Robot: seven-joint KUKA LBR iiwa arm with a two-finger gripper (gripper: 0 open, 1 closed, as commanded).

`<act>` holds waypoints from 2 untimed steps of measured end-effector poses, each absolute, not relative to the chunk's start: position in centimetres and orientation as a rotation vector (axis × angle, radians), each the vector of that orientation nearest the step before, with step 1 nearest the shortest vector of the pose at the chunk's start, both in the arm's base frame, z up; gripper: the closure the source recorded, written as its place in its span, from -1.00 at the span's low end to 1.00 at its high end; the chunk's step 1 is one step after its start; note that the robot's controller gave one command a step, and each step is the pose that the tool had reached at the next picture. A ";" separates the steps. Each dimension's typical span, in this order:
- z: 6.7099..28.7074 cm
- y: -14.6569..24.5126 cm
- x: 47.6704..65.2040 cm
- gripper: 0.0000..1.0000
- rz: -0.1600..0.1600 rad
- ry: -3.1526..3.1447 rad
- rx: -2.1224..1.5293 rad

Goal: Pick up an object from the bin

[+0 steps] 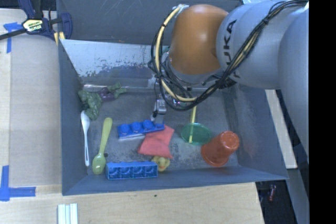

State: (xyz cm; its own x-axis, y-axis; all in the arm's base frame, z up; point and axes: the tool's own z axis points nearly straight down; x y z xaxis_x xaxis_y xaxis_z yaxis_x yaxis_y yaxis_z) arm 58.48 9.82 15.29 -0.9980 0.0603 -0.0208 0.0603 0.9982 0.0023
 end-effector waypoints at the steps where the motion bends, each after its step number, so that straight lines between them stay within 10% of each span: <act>1: 10.0 11.5 56.6 -1.00 0.000 3.136 0.127; 2: 7.0 10.3 56.7 -1.00 0.006 3.107 0.159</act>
Offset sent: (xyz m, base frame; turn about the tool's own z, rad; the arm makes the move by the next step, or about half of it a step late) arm -0.0183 0.0036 -0.0829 0.0431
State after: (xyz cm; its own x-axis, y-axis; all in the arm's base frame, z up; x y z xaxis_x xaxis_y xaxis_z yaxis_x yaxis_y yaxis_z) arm 56.71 10.26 7.02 -0.9943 0.1021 -0.0302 0.1020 0.9948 0.0054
